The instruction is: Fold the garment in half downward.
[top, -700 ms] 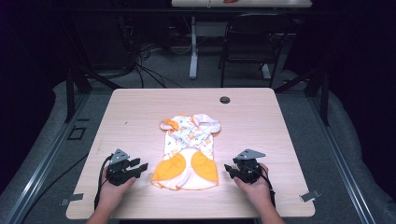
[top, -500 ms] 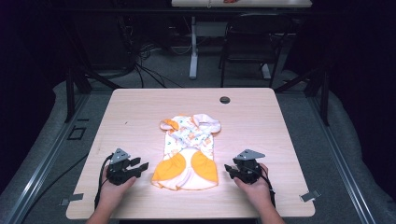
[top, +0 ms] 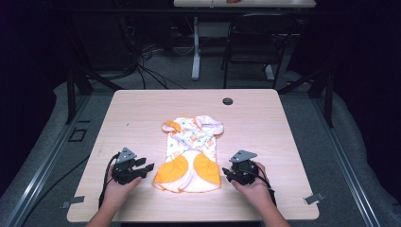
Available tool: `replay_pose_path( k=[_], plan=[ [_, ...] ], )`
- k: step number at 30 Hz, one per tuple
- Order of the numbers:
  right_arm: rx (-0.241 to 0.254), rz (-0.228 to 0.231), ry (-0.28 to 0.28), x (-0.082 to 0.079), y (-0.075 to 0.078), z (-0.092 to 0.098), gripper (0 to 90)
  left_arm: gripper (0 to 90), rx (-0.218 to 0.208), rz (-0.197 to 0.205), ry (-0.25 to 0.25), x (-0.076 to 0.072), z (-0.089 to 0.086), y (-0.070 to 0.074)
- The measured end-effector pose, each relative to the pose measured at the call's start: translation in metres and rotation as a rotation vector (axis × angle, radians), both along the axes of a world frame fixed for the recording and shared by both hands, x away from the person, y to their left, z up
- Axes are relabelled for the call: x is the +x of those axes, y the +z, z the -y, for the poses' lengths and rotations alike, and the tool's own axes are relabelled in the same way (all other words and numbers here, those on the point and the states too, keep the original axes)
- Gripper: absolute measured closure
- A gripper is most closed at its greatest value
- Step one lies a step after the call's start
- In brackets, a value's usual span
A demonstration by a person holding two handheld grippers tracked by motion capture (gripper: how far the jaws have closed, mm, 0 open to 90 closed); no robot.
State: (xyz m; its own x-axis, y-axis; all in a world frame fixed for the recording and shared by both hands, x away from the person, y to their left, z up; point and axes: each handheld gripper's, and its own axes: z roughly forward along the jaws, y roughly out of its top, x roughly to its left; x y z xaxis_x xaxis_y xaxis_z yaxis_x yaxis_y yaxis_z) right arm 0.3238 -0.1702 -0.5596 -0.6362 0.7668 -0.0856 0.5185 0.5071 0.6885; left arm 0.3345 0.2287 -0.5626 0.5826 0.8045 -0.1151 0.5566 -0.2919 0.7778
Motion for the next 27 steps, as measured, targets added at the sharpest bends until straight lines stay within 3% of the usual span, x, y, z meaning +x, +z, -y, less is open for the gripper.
replay_pose_path(
  k=[1, 5, 7, 12, 13, 17, 21, 27],
  plan=[
    [-0.024, -0.006, 0.004, 0.004, 0.003, -0.004, 52.7, 52.4, 0.013, -0.006, -0.006, 0.005, 0.004, 0.003],
    [-0.030, -0.037, 0.024, 0.013, 0.004, -0.009, 53.6, 53.8, 0.045, -0.016, -0.011, 0.014, 0.010, 0.005],
    [-0.050, -0.071, 0.033, 0.022, 0.006, -0.014, 54.2, 56.6, 0.037, -0.039, -0.016, 0.024, 0.017, 0.005],
    [-0.070, -0.077, 0.050, 0.033, 0.009, -0.022, 60.1, 61.2, 0.043, -0.053, -0.029, 0.035, 0.027, 0.004],
    [-0.058, -0.085, 0.054, 0.039, 0.010, -0.026, 66.7, 64.9, 0.042, -0.056, -0.031, 0.040, 0.032, 0.004],
    [-0.047, -0.112, 0.063, 0.048, 0.011, -0.030, 75.0, 71.6, 0.039, -0.075, -0.047, 0.047, 0.038, 0.004],
    [-0.028, -0.140, 0.070, 0.061, 0.013, -0.037, 87.4, 81.3, 0.071, -0.070, -0.076, 0.055, 0.051, 0.005],
    [0.004, -0.162, 0.063, 0.074, 0.013, -0.045, 90.0, 89.7, 0.080, -0.088, -0.096, 0.064, 0.062, 0.003]
  ],
)
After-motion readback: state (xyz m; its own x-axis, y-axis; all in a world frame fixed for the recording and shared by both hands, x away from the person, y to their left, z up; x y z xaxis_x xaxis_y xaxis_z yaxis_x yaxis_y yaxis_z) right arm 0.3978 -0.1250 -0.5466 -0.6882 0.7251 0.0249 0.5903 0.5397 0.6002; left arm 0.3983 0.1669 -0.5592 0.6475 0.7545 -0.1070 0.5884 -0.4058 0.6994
